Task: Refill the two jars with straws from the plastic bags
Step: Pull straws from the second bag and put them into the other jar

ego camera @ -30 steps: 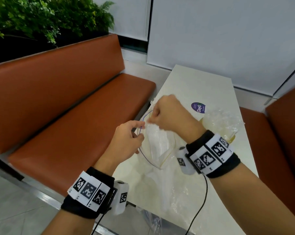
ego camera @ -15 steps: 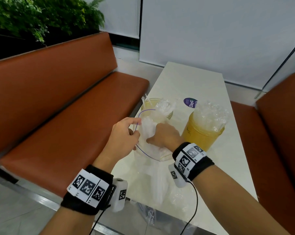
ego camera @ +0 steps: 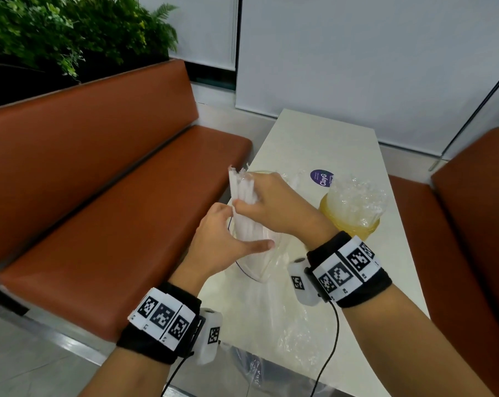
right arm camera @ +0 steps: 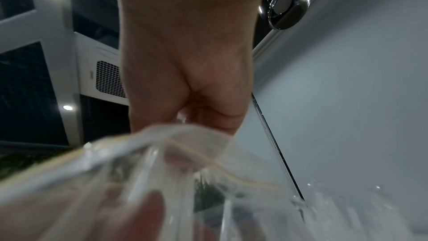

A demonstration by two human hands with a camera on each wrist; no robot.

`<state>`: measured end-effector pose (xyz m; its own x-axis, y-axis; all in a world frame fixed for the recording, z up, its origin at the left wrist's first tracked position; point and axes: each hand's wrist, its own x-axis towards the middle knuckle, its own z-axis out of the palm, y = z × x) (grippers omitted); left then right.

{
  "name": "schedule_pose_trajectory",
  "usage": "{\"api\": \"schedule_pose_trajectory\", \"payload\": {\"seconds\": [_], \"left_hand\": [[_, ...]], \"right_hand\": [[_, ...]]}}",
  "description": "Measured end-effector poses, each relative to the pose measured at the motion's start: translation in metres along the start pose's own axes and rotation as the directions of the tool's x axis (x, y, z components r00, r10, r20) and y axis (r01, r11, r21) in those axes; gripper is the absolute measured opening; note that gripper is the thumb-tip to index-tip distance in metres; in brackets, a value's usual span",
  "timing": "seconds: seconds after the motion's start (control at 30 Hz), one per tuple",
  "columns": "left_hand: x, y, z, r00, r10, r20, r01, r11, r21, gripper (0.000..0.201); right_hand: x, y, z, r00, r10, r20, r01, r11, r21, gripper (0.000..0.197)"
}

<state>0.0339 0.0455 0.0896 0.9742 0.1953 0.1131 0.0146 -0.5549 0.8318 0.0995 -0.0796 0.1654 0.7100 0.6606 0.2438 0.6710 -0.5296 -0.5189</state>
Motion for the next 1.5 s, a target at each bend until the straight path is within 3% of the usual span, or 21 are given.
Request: {"api": "schedule_pose_trajectory", "payload": {"seconds": [0.13, 0.27, 0.33, 0.4, 0.5, 0.7, 0.87, 0.93, 1.1, 1.23, 1.37, 1.5], "left_hand": [[0.000, 0.002, 0.010, 0.993, 0.039, -0.110, -0.052, 0.992, -0.115, 0.044], [0.005, -0.005, 0.016, 0.976, 0.096, -0.197, -0.144, 0.958, -0.249, 0.018], [0.008, -0.009, 0.018, 0.971, 0.097, -0.220, -0.153, 0.956, -0.252, 0.021], [0.011, -0.012, 0.020, 0.967, 0.126, -0.224, -0.179, 0.955, -0.236, 0.026], [0.015, -0.021, 0.020, 0.980, 0.087, -0.180, -0.126, 0.969, -0.214, 0.027], [0.012, -0.031, 0.012, 0.996, -0.017, -0.084, 0.002, 0.985, -0.170, 0.067], [0.010, -0.040, 0.002, 0.994, -0.039, -0.107, 0.035, 0.999, -0.036, 0.054], [0.010, -0.044, -0.002, 0.994, -0.016, -0.107, 0.014, 1.000, -0.012, 0.038], [0.006, -0.048, -0.014, 0.991, -0.021, -0.131, 0.021, 1.000, -0.002, 0.035], [0.006, -0.050, -0.020, 0.991, 0.011, -0.137, -0.013, 1.000, -0.016, 0.032], [0.007, -0.048, -0.023, 0.993, 0.018, -0.119, -0.020, 1.000, -0.018, 0.030], [0.009, -0.044, -0.025, 0.993, 0.029, -0.114, -0.033, 0.999, -0.031, 0.027]], "right_hand": [[0.008, -0.003, 0.008, 0.995, -0.030, -0.098, 0.039, 0.996, 0.084, 0.016], [0.012, 0.002, 0.026, 0.975, 0.098, -0.201, -0.040, 0.962, 0.271, 0.037], [0.011, 0.003, 0.034, 0.970, 0.183, -0.163, -0.105, 0.912, 0.397, 0.048], [0.009, 0.004, 0.042, 0.962, 0.252, -0.104, -0.188, 0.889, 0.418, 0.050], [0.009, 0.003, 0.057, 0.956, 0.292, -0.036, -0.243, 0.855, 0.459, 0.028], [0.021, -0.019, 0.046, 0.964, 0.247, -0.095, -0.157, 0.822, 0.548, 0.027], [0.051, -0.044, -0.016, 0.936, 0.166, -0.309, 0.058, 0.795, 0.604, 0.043], [0.067, -0.044, -0.048, 0.901, 0.132, -0.414, 0.164, 0.779, 0.605, 0.036], [0.101, -0.013, -0.091, 0.789, 0.123, -0.602, 0.296, 0.782, 0.549, 0.020], [0.118, 0.034, -0.066, 0.799, 0.230, -0.556, 0.158, 0.811, 0.563, 0.017], [0.122, 0.084, -0.020, 0.822, 0.329, -0.465, -0.014, 0.828, 0.561, 0.027], [0.118, 0.119, 0.013, 0.818, 0.499, -0.288, -0.292, 0.790, 0.538, 0.045]]}}
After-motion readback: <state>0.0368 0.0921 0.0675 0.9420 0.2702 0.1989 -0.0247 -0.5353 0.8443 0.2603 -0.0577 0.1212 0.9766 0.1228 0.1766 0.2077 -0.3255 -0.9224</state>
